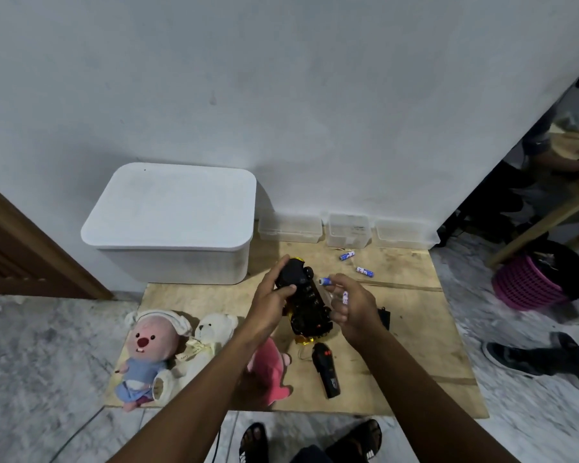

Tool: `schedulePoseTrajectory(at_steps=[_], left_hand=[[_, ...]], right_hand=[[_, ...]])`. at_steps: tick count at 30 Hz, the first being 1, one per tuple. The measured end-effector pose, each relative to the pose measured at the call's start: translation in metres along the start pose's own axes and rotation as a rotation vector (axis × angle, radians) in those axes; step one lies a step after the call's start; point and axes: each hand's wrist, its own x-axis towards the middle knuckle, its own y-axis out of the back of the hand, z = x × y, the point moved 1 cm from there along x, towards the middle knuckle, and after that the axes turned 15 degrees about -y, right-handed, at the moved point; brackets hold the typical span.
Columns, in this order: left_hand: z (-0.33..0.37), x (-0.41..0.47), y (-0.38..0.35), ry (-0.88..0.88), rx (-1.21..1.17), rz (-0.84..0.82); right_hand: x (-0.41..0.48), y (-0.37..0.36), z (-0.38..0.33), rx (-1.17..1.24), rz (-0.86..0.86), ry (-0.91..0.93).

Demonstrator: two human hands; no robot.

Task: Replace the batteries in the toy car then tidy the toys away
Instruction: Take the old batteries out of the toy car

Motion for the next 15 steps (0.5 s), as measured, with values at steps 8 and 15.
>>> schedulePoseTrajectory(at_steps=[8, 15], left_hand=[[-0.022, 0.049, 0.001, 0.178, -0.026, 0.046], [-0.066, 0.082, -0.002, 0.289, 0.012, 0.129]], right_hand=[[0.011, 0.043, -0.022, 0.158, -0.148, -0.029], [0.029, 0.064, -0.014, 0.046, -0.020, -0.088]])
